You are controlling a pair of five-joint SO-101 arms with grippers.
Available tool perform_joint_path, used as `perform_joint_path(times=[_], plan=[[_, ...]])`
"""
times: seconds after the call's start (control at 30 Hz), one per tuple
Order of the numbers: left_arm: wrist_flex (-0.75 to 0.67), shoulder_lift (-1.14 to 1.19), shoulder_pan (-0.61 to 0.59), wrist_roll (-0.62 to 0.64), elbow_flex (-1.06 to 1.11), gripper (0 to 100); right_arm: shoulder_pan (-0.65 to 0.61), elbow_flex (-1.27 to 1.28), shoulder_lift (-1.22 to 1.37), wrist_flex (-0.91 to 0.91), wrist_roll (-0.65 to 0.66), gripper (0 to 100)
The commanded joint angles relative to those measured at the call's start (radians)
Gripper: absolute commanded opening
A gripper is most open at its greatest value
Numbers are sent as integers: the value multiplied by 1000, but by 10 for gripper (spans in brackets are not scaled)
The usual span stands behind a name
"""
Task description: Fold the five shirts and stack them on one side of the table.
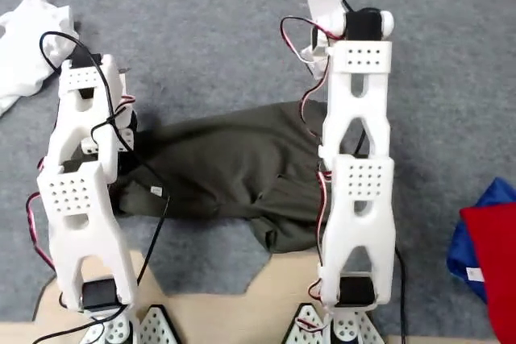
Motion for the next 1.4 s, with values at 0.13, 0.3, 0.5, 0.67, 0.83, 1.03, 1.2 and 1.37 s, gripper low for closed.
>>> perform_joint_path(times=[0.13, 0.3, 0.5, 0.67, 0.83, 1.03, 1.2, 1.37], plan=[[15, -265, -32, -14, 44, 19, -50, 673, -573, 15, 164, 182], [15, -386, -63, -14, 120, 19, -160, 1142, -858, 11, 298, 221], [15, -585, -83, -18, 301, 19, -246, 1334, -951, 9, 324, 221], [14, -789, -72, -18, 459, 19, -269, 1343, -865, 9, 322, 221], [-8, -1004, -51, -64, 672, 19, -329, 1365, -757, 3, 322, 221], [-144, -1216, -52, -75, 997, 19, -383, 1362, -641, -17, 264, 221], [-160, -1313, -57, -129, 1123, 19, -378, 1362, -576, -35, 264, 221], [-155, -1336, -57, -129, 1149, 19, -377, 1360, -535, -61, 264, 221]])
